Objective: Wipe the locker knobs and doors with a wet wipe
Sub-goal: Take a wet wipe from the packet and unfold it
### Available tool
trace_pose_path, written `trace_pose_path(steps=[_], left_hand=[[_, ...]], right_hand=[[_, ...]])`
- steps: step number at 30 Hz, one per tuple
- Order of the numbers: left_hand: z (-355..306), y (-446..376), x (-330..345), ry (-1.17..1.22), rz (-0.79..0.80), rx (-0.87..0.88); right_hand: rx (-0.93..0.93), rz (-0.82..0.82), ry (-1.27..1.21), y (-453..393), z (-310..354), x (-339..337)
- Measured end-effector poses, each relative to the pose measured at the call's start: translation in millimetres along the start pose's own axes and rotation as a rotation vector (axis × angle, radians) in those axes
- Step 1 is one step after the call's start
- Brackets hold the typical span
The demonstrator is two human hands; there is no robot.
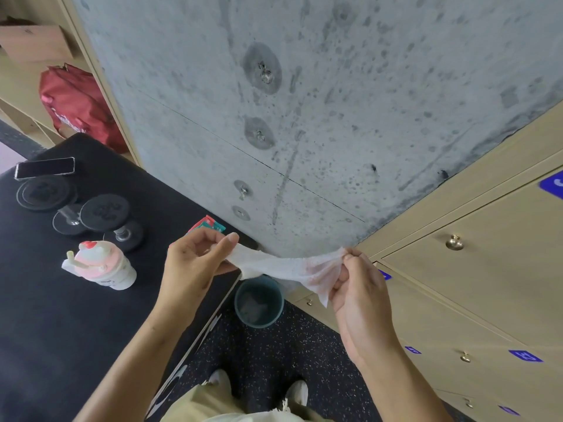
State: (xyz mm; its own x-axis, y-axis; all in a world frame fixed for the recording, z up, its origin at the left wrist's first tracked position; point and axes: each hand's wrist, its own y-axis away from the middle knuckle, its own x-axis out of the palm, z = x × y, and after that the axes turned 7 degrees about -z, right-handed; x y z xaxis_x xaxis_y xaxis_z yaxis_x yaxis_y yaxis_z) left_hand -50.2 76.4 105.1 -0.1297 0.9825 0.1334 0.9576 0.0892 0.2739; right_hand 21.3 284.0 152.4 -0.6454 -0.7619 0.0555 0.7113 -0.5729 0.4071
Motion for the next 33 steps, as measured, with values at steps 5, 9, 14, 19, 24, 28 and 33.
trace_pose_path(steps=[5, 9, 14, 19, 24, 28, 33], left_hand=[[22.0, -20.0, -13.5, -0.16, -0.089, 0.046], [32.7, -33.0, -22.6, -0.242, -0.15, 0.079], [43.7, -52.5, -30.1, -0.377, -0.207, 0.132], [48.7, -82.6, -57.6, -0.425, -0.319, 0.123], [48.1, -99.8, -55.0, -0.412, -0.271, 0.104], [57.0, -103.1, -48.3, -0.478, -0.262, 0.086], [75.6, -113.7, -48.6, -0.506, -0.233, 0.033]], right_hand=[[0.031, -0.022, -0.017, -5.3, -4.0, 2.1], [0.022, -0.038, 0.024, -12.3, -13.7, 1.7], [0.023, -0.074, 0.128, -12.6, -15.2, 11.8], [0.08, -0.219, 0.176, -23.7, -12.9, 10.0], [0.113, -0.264, 0.237, -32.0, -22.8, 5.6], [0.198, -0.223, 0.103, -31.1, -29.7, 16.5], [0.214, -0.175, 0.004, -34.5, -37.7, 31.6]])
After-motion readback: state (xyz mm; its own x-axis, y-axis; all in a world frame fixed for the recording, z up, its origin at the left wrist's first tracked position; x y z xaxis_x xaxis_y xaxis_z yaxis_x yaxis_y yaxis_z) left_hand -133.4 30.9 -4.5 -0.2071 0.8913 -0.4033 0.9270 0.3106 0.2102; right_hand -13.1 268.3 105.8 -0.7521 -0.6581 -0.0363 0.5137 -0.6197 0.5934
